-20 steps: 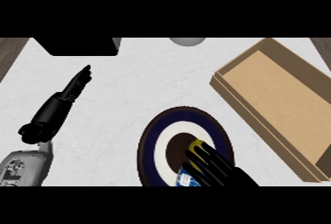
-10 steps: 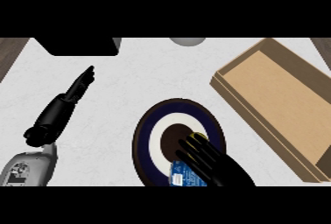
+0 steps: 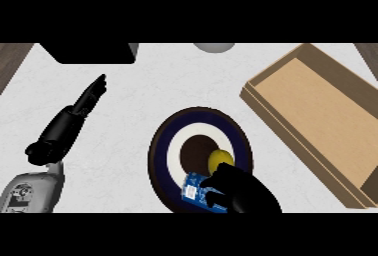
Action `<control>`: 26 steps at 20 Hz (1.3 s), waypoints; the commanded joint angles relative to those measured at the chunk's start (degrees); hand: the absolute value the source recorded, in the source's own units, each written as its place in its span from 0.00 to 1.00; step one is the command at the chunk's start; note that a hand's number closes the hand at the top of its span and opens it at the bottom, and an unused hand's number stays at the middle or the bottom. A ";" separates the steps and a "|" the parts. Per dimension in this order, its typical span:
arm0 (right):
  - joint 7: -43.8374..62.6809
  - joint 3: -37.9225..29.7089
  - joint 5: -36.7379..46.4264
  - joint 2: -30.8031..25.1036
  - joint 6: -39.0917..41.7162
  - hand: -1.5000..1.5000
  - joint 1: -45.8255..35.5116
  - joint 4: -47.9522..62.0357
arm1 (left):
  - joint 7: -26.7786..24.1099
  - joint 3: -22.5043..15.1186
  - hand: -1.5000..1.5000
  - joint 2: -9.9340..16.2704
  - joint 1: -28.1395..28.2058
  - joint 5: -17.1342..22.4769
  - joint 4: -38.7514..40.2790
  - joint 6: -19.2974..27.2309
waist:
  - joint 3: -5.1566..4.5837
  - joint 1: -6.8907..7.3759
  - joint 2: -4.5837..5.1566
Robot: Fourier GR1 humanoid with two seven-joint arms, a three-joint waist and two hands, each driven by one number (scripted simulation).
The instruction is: Pick the can from the plate and place it in the cardboard box
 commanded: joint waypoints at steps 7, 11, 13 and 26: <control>31.05 -7.09 7.89 5.65 20.28 1.00 -14.97 13.95 | -0.35 -0.41 0.50 0.38 -0.71 -0.06 -0.91 -1.19 | -0.26 2.77 0.79; 39.39 -8.43 1.87 5.69 21.56 1.00 -32.10 19.67 | -0.37 -2.13 0.50 -2.28 -2.72 -2.13 2.27 0.92 | -0.03 1.87 0.62; 41.73 -9.65 0.56 5.71 20.90 1.00 -39.24 21.52 | -1.03 -1.08 0.50 -0.59 -0.24 -0.79 -0.37 -0.93 | -0.02 1.84 0.30; 59.51 -17.80 2.16 5.72 18.70 1.00 -49.35 8.30 | -1.80 0.68 0.50 -1.10 -0.57 -1.12 2.58 -0.18 | -0.01 0.10 -0.05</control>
